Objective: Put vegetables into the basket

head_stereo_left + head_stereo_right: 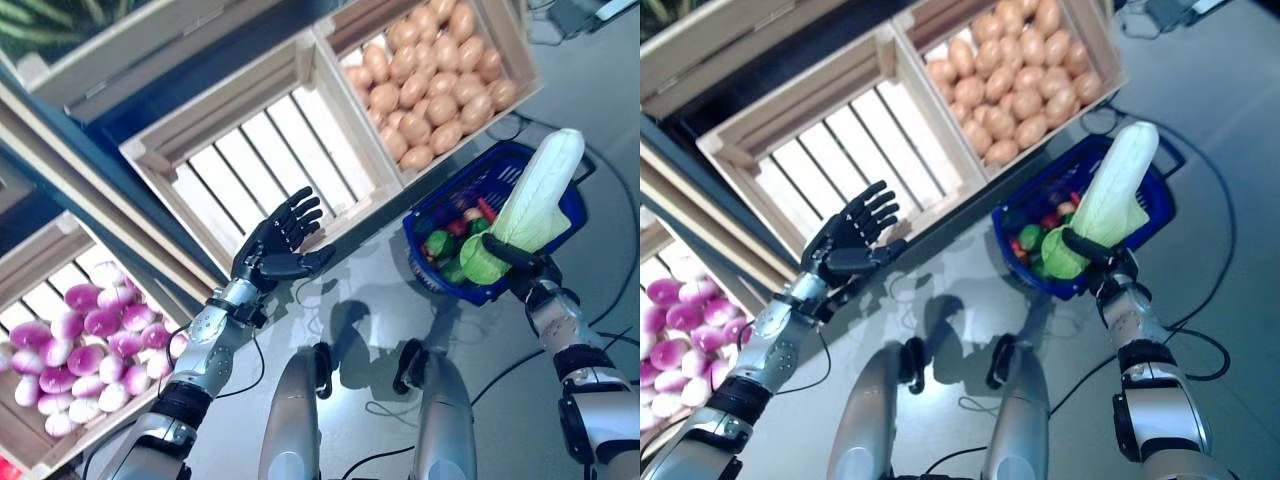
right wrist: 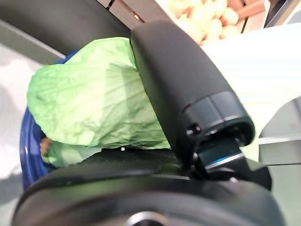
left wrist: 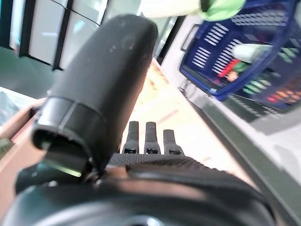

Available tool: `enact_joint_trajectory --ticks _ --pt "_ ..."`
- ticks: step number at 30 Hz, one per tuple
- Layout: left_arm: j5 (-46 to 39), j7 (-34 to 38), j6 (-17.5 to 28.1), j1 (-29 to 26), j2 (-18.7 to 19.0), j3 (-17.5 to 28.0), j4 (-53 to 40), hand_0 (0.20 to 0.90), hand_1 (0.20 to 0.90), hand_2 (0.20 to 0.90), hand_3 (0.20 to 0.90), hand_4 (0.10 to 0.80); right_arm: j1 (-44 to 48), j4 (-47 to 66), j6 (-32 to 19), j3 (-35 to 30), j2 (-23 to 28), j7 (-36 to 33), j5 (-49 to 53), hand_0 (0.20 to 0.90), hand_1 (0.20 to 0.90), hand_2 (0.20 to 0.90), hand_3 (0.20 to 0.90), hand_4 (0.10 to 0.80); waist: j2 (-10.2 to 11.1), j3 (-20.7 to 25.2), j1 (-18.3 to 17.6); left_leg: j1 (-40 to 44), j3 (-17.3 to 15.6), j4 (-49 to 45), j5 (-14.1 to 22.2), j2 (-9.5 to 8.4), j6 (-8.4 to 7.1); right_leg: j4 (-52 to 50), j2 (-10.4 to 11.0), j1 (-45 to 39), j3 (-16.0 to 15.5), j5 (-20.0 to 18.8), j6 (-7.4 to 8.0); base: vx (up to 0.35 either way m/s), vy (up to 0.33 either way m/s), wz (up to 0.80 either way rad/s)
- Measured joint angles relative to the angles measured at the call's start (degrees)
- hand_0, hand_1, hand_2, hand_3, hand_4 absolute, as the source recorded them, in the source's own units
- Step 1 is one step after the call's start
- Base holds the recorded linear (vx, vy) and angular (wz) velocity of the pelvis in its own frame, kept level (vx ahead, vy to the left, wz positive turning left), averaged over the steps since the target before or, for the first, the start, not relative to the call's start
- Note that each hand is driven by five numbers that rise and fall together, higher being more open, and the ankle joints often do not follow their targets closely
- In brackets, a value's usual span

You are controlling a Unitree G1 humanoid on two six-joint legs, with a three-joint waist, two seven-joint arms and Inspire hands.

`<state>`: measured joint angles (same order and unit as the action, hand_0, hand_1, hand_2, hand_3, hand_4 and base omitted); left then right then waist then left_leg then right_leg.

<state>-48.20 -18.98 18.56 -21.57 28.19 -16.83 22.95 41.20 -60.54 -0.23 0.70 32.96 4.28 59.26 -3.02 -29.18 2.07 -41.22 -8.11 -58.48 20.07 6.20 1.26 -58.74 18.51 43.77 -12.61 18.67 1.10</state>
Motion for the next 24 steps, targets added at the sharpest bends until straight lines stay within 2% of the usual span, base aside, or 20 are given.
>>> enact_joint_trajectory --ticks 3,6,7,8,9,18,24 --pt "-2.14 0.23 1.48 -1.41 0.06 -2.90 -0.46 0.900 0.900 0.900 0.900 0.800 3.69 -2.32 0.01 0.18 0.02 -1.12 0.20 0.300 0.300 0.300 0.300 0.400 -0.89 -0.39 0.42 -5.88 0.45 -5.81 1.36 -0.32 0.26 -6.26 1.18 6.08 1.52 1.93 -0.23 -0.093 0.046 0.13" --pt "-2.23 0.90 1.79 -3.42 -0.05 -3.14 -1.05 0.900 0.900 0.900 0.900 0.800 6.46 -3.04 0.16 0.25 0.04 -2.26 0.20 0.300 0.300 0.300 0.300 0.400 -1.46 -0.64 0.49 -10.65 1.37 -10.01 2.14 -0.31 0.19 -10.28 1.58 10.41 1.84 2.82 -0.70 -0.075 0.013 0.08" --pt "-2.24 1.21 1.88 -4.34 -0.07 -3.16 -1.20 0.900 0.900 0.900 0.900 0.800 7.52 -3.62 0.49 0.32 0.22 -2.33 0.20 0.552 0.552 0.552 0.552 0.568 -1.47 -0.64 0.48 -12.23 1.59 -11.50 2.42 -0.26 0.15 -11.71 1.57 12.05 2.21 3.19 -0.91 -0.074 0.006 0.07" --pt "-2.27 1.46 1.91 -5.05 -0.10 -3.16 -1.25 0.900 0.900 0.900 0.900 0.800 8.43 -4.19 0.78 0.34 0.28 -2.50 0.20 0.552 0.552 0.552 0.552 0.568 -1.49 -0.65 0.49 -13.52 1.71 -12.68 2.60 -0.19 0.11 -12.89 1.58 13.43 2.50 3.44 -1.10 -0.076 0.005 0.01" --pt "-2.32 1.79 1.95 -5.59 -0.11 -3.16 -1.27 0.900 0.900 0.900 0.900 0.800 9.04 -4.53 1.07 0.59 0.31 -2.78 0.22 0.900 0.900 0.900 0.900 0.800 -1.50 -0.65 0.49 -14.58 1.74 -13.50 2.71 -0.10 0.06 -13.79 1.58 14.56 2.71 3.55 -1.22 -0.084 0.004 0.00" --pt "-4.52 2.27 3.17 -6.14 -0.10 -4.89 -1.64 0.900 0.900 0.900 0.900 0.800 9.93 -4.91 1.43 2.46 0.50 -3.61 4.35 0.900 0.900 0.900 0.900 0.800 -1.62 -0.66 0.17 -19.54 2.92 -18.03 3.37 0.48 -0.39 -17.98 1.30 19.19 3.01 4.40 -2.25 -0.022 -0.004 0.00" --pt "-6.12 2.13 3.17 -6.19 0.01 -4.89 -1.66 0.900 0.900 0.900 0.900 0.800 10.06 -4.93 1.43 2.39 0.66 -4.46 4.61 0.900 0.900 0.900 0.900 0.800 -1.62 -0.65 0.10 -19.59 3.26 -18.88 3.70 0.86 -0.56 -18.86 0.68 19.34 3.17 4.86 -2.24 0.000 -0.019 -0.01"
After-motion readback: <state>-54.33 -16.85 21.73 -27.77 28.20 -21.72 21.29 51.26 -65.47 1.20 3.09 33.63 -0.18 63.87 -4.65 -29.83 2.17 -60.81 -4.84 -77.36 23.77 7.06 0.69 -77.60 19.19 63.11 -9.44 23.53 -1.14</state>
